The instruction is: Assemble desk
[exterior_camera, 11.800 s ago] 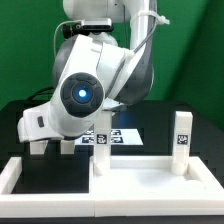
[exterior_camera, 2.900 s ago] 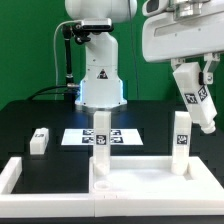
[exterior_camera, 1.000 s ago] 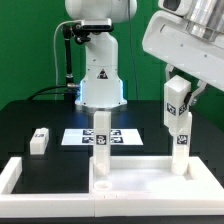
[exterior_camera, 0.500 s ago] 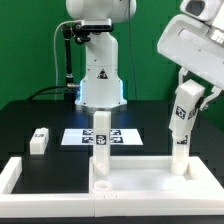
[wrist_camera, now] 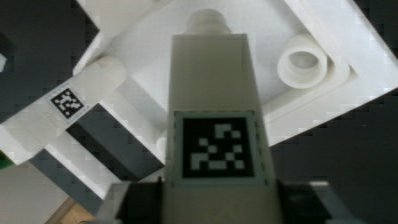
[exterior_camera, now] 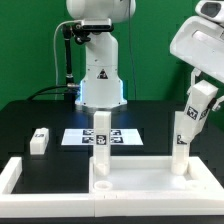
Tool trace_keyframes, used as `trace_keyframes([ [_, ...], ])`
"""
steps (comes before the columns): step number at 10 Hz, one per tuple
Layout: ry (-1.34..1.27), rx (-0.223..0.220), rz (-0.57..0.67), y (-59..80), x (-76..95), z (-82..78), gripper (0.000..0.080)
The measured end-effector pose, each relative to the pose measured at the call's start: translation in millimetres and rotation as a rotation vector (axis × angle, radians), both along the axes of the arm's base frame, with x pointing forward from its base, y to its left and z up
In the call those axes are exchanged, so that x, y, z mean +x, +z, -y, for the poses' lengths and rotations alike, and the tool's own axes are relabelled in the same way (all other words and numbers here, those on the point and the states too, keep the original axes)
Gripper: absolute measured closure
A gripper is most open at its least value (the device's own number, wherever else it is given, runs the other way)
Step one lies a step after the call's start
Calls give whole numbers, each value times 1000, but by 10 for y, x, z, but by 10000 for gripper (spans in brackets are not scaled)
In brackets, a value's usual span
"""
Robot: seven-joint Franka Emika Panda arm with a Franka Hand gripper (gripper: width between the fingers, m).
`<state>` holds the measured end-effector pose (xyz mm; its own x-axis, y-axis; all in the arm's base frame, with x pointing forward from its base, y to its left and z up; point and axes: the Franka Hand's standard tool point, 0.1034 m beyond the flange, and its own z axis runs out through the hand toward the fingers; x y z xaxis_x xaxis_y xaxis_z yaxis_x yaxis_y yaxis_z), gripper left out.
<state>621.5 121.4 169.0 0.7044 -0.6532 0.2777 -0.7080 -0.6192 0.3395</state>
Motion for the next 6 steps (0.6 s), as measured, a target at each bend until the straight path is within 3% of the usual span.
trace_keyframes([
  [2,23,6,83,84,127,-133,509],
  [3,37,33,137,154,207,-181,509],
  [6,53,89,245,221,359,-67,509],
])
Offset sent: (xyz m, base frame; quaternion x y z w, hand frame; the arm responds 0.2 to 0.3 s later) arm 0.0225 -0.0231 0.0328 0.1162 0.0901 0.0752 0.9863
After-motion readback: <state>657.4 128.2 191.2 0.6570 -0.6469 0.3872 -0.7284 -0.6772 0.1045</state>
